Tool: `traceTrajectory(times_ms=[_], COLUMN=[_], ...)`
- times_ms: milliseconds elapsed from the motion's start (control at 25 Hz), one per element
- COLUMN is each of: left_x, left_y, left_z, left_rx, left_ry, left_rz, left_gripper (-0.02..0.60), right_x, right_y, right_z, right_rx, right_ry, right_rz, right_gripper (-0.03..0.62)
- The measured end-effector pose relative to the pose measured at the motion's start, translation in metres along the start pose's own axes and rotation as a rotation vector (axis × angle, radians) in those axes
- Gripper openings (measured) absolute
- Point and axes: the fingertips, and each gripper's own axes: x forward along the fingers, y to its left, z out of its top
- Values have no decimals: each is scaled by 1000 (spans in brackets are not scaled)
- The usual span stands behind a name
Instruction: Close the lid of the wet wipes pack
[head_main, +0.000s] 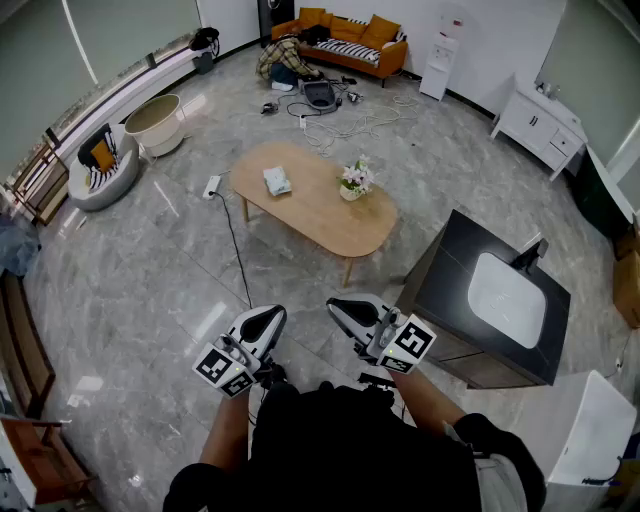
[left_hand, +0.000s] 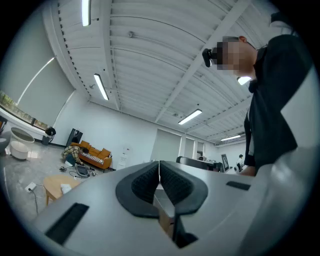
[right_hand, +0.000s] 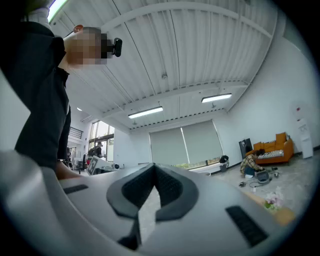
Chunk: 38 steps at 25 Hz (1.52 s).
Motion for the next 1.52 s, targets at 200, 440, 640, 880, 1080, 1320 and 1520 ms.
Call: traceTrajectory(times_ms=[200, 440, 640, 880, 1080, 1320, 1520], left_x=[3, 10, 8, 0, -5, -13, -15], left_y=[4, -12, -16, -17, -22, -24, -14], left_z=[-4, -8, -10, -10, -10, -16, -20], left_rx=[-19, 2, 14, 16, 15, 1, -25], left_ry=[-3, 11, 26, 26, 30, 54, 56], left_rz=[13, -9, 5, 26, 36, 50, 69], left_gripper=[18, 18, 18, 18, 18, 18, 18], right_x=[-6, -18, -17, -20, -24, -24, -19], right_y=[4, 5, 11, 12, 11, 9, -2], right_z=[3, -1, 0, -2, 5, -2, -11], right_rx=[-3, -27, -30, -1, 25, 60, 90], right_ry=[-5, 15, 9, -9, -63, -74, -55], right_rz=[13, 11, 34, 21, 16, 19, 4], right_gripper=[9, 9, 9, 9, 11, 11, 11])
